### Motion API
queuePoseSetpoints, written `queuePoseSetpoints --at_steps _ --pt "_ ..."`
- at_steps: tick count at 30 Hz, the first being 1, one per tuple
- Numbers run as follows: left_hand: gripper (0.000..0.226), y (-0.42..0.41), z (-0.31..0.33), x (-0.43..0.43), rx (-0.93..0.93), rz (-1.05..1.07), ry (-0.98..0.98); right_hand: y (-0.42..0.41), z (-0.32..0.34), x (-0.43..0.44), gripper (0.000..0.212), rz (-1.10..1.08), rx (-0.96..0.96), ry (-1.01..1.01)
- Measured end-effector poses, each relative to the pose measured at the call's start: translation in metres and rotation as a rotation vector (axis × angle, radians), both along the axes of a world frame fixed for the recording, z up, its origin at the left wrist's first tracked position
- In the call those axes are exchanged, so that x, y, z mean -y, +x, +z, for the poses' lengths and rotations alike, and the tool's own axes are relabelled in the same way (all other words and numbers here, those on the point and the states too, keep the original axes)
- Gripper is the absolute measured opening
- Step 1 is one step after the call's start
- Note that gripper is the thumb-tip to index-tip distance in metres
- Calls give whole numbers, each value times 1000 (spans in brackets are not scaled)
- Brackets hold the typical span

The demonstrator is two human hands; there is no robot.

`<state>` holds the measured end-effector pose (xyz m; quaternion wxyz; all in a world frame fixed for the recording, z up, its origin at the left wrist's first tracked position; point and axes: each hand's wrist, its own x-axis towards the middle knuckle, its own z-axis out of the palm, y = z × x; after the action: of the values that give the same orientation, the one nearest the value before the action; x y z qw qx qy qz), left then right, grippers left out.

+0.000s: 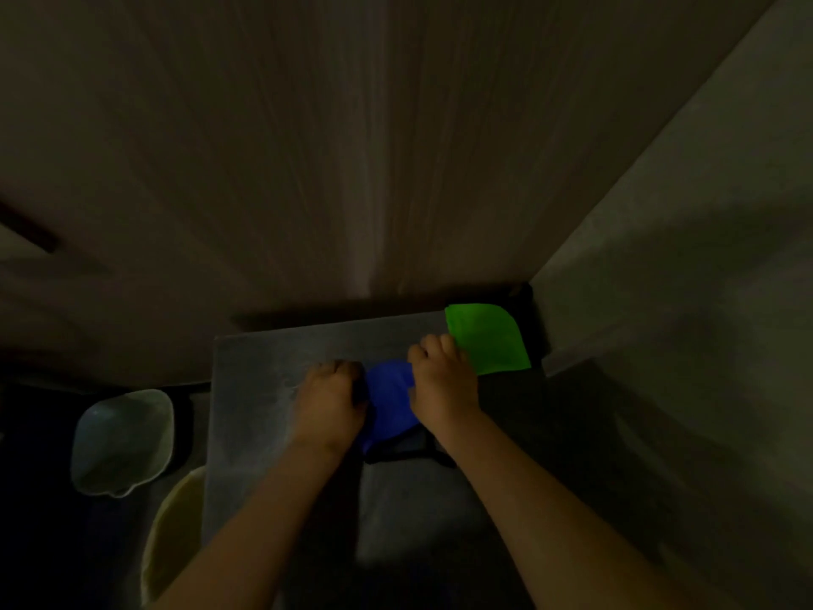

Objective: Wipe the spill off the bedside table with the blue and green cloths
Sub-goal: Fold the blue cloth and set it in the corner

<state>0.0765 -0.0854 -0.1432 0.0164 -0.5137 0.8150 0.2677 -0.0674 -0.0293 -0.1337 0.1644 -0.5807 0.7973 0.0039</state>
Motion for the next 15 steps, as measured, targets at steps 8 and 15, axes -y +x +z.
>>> queuePoseSetpoints --at_steps 8,15 --pt "25 -11 20 3 -555 244 449 -34 29 -20 21 -376 680 -47" --pt "15 -86 36 2 -709 352 692 -106 49 -22 24 -596 729 -166"
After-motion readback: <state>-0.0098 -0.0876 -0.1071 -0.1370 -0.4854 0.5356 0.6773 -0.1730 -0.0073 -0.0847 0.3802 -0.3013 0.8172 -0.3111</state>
